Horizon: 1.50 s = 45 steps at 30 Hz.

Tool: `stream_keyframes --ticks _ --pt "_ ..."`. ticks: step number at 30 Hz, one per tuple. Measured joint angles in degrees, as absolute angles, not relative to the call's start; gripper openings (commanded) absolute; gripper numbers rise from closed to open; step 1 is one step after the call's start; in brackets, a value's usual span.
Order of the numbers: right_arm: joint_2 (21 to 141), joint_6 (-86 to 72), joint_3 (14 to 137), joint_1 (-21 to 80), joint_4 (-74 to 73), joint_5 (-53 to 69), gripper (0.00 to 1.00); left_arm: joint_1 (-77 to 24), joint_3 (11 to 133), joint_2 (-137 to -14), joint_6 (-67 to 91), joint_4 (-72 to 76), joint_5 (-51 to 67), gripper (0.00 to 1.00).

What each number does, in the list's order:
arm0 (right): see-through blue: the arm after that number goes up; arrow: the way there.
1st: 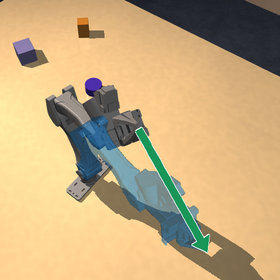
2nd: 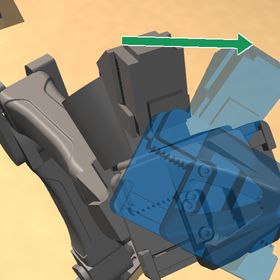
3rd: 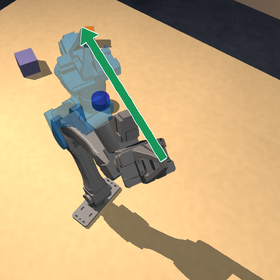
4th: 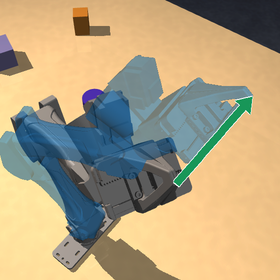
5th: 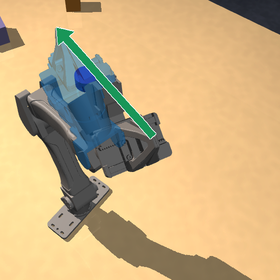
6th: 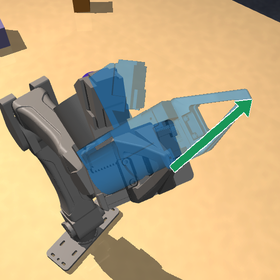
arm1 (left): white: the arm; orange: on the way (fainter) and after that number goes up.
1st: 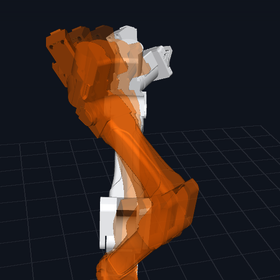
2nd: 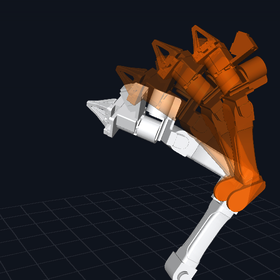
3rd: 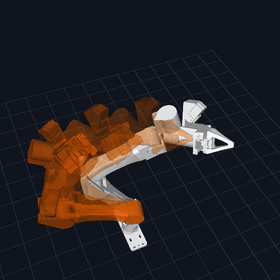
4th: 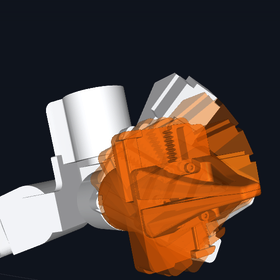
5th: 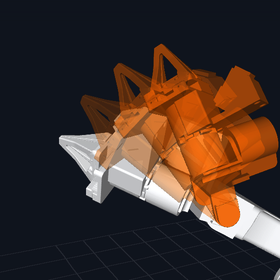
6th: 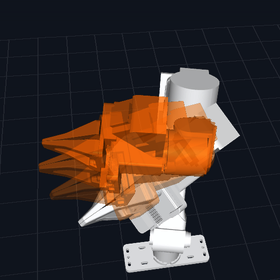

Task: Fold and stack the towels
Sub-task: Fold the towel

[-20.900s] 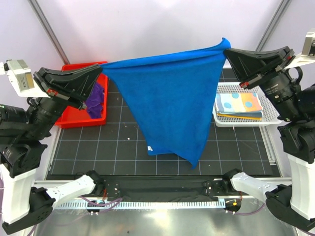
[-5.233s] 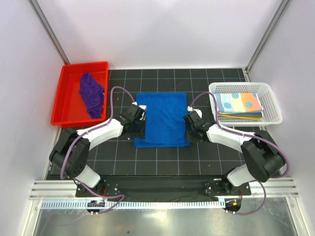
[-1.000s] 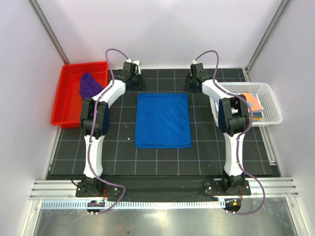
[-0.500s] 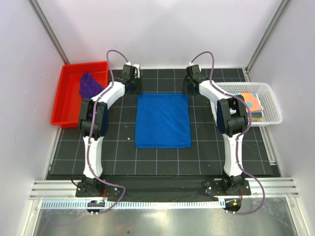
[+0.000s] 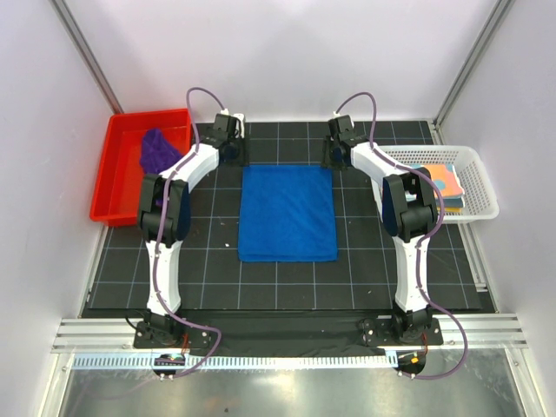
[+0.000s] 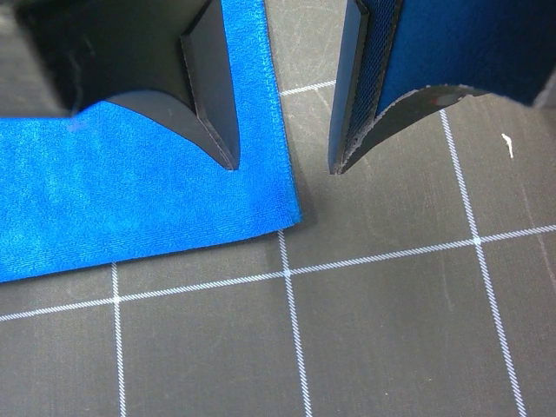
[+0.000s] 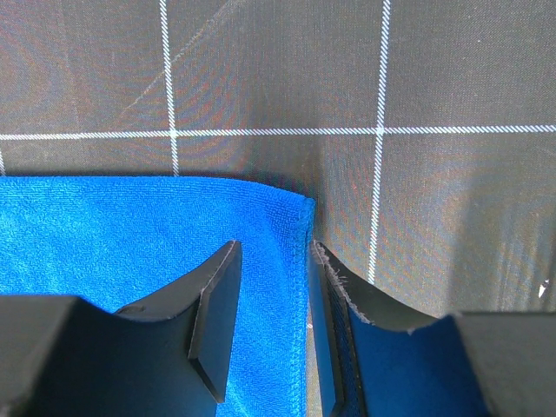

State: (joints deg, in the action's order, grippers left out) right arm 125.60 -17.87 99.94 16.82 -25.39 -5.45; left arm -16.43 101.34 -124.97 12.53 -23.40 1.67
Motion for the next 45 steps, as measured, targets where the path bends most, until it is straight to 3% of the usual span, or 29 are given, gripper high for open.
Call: stream_keyframes --ticks 22,45 --pt "125.6 -16.58 99.39 16.82 -25.32 -6.81 0.5 -16.27 101.34 -124.97 11.94 -23.42 2.17 0.5" --pt "127.81 -16.43 100.31 16.82 -23.68 -7.18 0.5 -15.97 102.19 -130.52 11.9 -23.33 4.27 0.5"
